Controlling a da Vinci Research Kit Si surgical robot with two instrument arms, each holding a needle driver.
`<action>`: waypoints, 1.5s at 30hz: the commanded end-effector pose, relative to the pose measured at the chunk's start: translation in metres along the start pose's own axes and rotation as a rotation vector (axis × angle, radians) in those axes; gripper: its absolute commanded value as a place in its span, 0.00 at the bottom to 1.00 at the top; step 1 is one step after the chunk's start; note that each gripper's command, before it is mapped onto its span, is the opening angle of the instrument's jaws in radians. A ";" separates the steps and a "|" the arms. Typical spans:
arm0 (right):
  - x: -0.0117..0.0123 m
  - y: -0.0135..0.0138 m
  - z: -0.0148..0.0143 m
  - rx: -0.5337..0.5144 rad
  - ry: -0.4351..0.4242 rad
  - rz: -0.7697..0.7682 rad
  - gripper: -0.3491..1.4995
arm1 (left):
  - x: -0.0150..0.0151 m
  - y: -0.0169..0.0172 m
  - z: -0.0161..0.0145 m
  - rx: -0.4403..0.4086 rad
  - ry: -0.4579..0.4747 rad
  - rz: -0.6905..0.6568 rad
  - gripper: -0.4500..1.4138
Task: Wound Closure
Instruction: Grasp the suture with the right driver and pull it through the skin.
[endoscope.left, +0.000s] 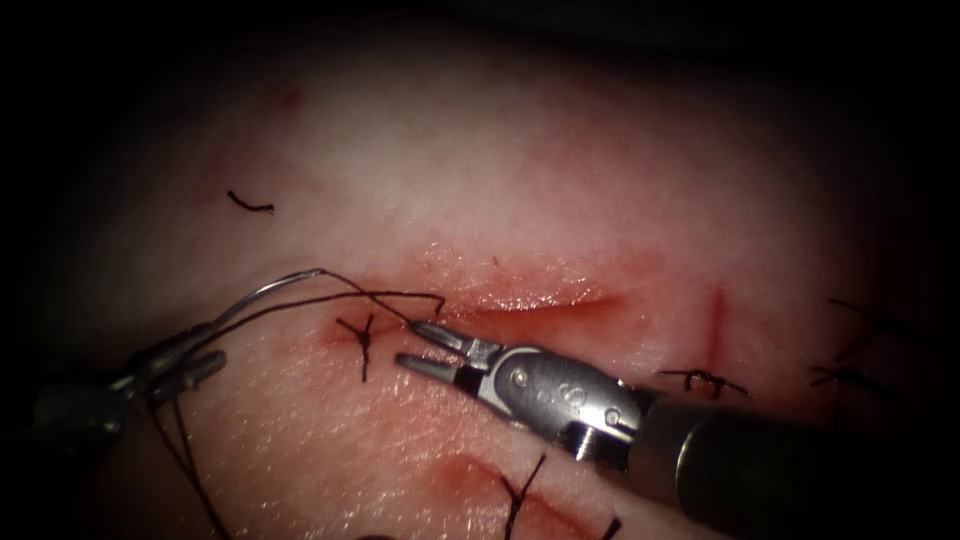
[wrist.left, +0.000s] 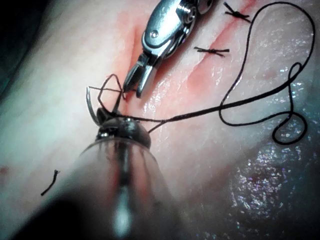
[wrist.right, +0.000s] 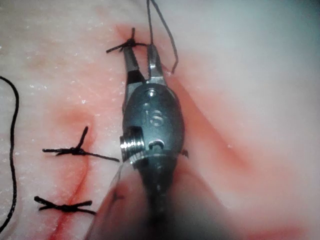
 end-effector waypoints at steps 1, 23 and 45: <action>-0.0002 -0.0003 0.0004 0.002 0.002 0.002 0.31 | 0.0001 0.0001 0.0009 -0.001 0.003 0.002 0.00; -0.0010 0.0009 0.0012 -0.015 -0.001 0.030 0.69 | -0.0003 0.0013 0.0004 0.004 0.031 -0.047 0.00; -0.0035 -0.0045 -0.0026 -0.028 -0.165 0.261 0.00 | -0.0022 0.0059 0.0005 0.007 0.085 -0.106 0.00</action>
